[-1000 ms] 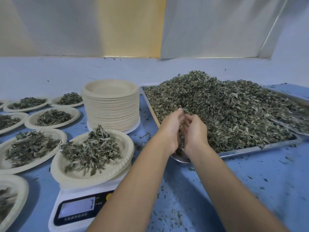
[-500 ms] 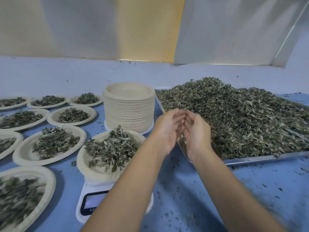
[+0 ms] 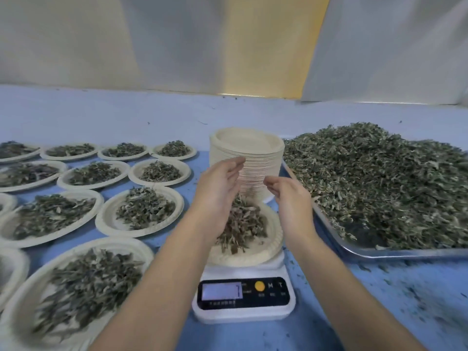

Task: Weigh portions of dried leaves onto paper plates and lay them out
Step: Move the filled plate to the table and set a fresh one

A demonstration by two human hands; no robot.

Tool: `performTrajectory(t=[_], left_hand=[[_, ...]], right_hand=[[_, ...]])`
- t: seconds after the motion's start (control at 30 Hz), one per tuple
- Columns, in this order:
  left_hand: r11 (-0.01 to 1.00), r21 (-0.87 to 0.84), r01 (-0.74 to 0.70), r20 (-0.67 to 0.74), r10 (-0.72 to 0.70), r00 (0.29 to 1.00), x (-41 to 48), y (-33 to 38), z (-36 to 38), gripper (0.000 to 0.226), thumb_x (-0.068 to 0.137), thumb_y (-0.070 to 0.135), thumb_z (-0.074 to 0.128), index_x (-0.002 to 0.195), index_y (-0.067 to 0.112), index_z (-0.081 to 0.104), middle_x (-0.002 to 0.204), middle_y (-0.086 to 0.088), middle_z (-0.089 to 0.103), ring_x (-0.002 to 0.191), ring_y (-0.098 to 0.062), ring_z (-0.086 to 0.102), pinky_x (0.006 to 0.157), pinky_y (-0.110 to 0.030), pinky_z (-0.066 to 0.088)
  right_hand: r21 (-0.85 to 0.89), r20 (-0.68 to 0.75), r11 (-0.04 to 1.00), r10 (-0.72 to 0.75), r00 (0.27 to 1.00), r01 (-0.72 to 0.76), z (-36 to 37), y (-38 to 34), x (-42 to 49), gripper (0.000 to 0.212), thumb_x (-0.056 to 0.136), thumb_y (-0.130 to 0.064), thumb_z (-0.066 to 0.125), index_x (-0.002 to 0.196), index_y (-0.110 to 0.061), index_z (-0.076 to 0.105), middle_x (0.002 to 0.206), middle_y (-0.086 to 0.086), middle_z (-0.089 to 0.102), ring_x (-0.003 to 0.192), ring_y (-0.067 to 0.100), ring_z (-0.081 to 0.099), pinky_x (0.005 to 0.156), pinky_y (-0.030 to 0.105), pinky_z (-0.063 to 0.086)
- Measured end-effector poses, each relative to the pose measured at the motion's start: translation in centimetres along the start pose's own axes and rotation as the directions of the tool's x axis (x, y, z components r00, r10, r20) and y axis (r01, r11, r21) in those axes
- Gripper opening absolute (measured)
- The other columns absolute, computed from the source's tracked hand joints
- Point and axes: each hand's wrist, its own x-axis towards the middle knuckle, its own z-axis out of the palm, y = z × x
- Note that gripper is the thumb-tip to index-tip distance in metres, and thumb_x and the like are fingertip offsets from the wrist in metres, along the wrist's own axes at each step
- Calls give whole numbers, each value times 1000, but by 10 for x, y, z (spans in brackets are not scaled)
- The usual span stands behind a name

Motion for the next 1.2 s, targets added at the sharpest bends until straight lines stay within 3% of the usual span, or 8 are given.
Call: performTrajectory(t=[0.17, 0.37, 0.57, 0.73, 0.83, 0.93, 1.07, 1.2], left_hand=[[995, 76, -60, -173, 73, 982, 5, 13, -53, 24, 98, 9, 40, 109, 7, 62, 125, -8, 60, 120, -17, 53, 104, -29, 41], [945, 324, 30, -308, 76, 948, 5, -1, -75, 28, 95, 12, 44, 111, 15, 67, 124, 1, 61, 119, -13, 51, 103, -34, 40], [932, 359, 46, -276, 59, 959, 5, -15, -71, 28, 94, 9, 40, 103, 17, 65, 125, -2, 60, 119, -15, 50, 94, -29, 36], [939, 333, 83, -311, 27, 950, 5, -17, -68, 26, 94, 8, 40, 100, 16, 64, 122, -4, 61, 117, -18, 53, 94, -31, 37], [948, 300, 102, -351, 10, 936, 5, -15, -68, 25, 94, 6, 41, 100, 14, 64, 118, -4, 63, 108, -17, 56, 97, -34, 39], [945, 310, 108, -392, 23, 920, 8, -9, -72, 23, 93, 5, 50, 108, 8, 67, 107, -2, 63, 91, -12, 53, 88, -29, 36], [925, 342, 162, -377, -23, 926, 11, 6, -80, 26, 88, -1, 56, 108, 8, 69, 104, -4, 59, 100, -17, 47, 88, -32, 38], [898, 395, 196, -375, -37, 926, 11, 22, -98, 25, 85, -4, 58, 96, 15, 70, 103, -5, 55, 103, -20, 47, 91, -33, 40]], right_hand=[[-95, 45, 995, 39, 998, -35, 0, 9, 1, 29, 94, -9, 43, 96, -19, 70, 101, -9, 69, 100, 3, 60, 87, 23, 42], [-99, 49, 994, 61, 997, -55, 1, 14, 4, 28, 91, -6, 46, 91, -17, 71, 99, -3, 71, 99, 8, 62, 85, 24, 43], [-82, 63, 994, 79, 995, -74, 0, 13, 4, 28, 91, -5, 45, 93, -15, 71, 100, -3, 72, 99, 7, 62, 84, 24, 44], [-32, 66, 994, 107, 992, -105, 1, 9, 1, 28, 91, -2, 44, 93, -10, 70, 99, 2, 72, 101, 11, 62, 93, 28, 44], [-19, 38, 994, 106, 994, -106, 4, 7, -3, 28, 90, -2, 44, 94, -10, 70, 98, 2, 72, 101, 12, 62, 94, 29, 44], [-17, 21, 996, 87, 996, -87, 9, 2, -4, 28, 90, -2, 44, 92, -11, 71, 96, 1, 72, 99, 11, 63, 91, 28, 45], [9, 28, 995, 99, 995, -99, 24, -7, -4, 28, 87, 0, 46, 86, -9, 72, 94, 4, 73, 98, 17, 64, 99, 40, 46], [25, 53, 993, 117, 992, -118, 45, -15, -7, 28, 84, 0, 46, 80, -12, 72, 91, 4, 73, 98, 20, 65, 100, 43, 46]])
